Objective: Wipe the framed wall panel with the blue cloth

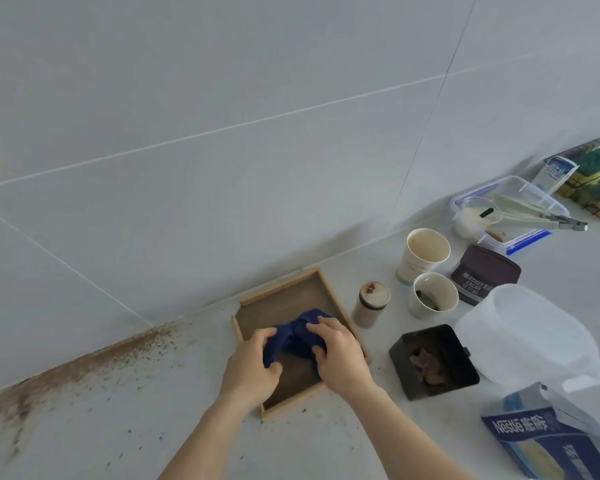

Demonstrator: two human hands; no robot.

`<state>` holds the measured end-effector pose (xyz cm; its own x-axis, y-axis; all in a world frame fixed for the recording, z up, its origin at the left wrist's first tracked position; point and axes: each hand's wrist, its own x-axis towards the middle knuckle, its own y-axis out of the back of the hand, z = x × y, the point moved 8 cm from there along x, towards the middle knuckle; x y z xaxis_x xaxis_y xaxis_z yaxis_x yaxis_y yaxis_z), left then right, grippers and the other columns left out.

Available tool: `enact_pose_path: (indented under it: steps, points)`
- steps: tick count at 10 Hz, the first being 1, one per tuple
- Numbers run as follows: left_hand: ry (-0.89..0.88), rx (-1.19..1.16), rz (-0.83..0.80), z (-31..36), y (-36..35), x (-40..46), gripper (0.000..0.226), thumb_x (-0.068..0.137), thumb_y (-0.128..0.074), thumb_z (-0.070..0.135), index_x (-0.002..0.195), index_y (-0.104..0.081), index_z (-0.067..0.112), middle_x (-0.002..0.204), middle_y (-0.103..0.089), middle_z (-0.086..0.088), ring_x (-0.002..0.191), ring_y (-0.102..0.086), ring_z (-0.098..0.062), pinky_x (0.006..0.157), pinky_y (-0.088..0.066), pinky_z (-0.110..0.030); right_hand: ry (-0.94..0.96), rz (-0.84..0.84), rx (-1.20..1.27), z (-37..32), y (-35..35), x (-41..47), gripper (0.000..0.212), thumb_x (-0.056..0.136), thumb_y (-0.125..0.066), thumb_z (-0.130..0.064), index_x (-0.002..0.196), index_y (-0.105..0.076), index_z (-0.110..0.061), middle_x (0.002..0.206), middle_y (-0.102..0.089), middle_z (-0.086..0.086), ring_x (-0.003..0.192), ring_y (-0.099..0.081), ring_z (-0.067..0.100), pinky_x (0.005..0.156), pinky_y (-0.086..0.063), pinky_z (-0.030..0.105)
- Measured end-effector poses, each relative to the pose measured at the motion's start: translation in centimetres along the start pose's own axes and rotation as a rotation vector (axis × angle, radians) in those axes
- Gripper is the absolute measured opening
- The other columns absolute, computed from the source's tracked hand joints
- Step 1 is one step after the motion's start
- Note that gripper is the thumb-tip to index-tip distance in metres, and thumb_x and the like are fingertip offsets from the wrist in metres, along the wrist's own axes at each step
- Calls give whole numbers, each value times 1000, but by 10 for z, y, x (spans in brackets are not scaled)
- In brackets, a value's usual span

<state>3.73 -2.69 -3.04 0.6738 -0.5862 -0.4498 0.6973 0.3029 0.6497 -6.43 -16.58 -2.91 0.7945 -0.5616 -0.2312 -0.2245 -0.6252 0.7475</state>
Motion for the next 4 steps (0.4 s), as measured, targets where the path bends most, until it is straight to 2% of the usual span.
enact_pose_path:
  steps: [1,2,3,4]
  points:
    - [-62,168,1,-4,-12,1,67,91,-67,29,151,-37,30,148,-55,5,132,-54,-20,110,-47,-35,42,-129,-225,9,-20,-3,62,101,-55,-26,157,-28,-25,169,-20,3,156,-13,27,125,-18,42]
    - [-96,378,-39,-6,-22,-1,73,96,-58,46,158,-25,29,165,-34,3,154,-26,-23,127,-21,-40,65,-178,-413,14,-28,-7,73,103,-45,-46,161,-6,-26,171,0,5,156,8,28,125,2,44]
    - [-92,538,-72,-9,-23,-6,79,98,-48,55,162,-10,30,174,-9,2,161,0,-22,130,2,-46,48,-214,-483,16,-30,-9,77,102,-33,-58,160,4,-26,170,10,5,154,19,28,123,9,48]
    - [-142,646,-69,-3,-16,-15,81,98,-43,61,163,-6,31,174,1,2,160,8,-22,128,11,-51,39,-261,-551,11,-29,-11,83,97,-31,-69,160,3,-28,170,13,7,153,23,29,125,9,53]
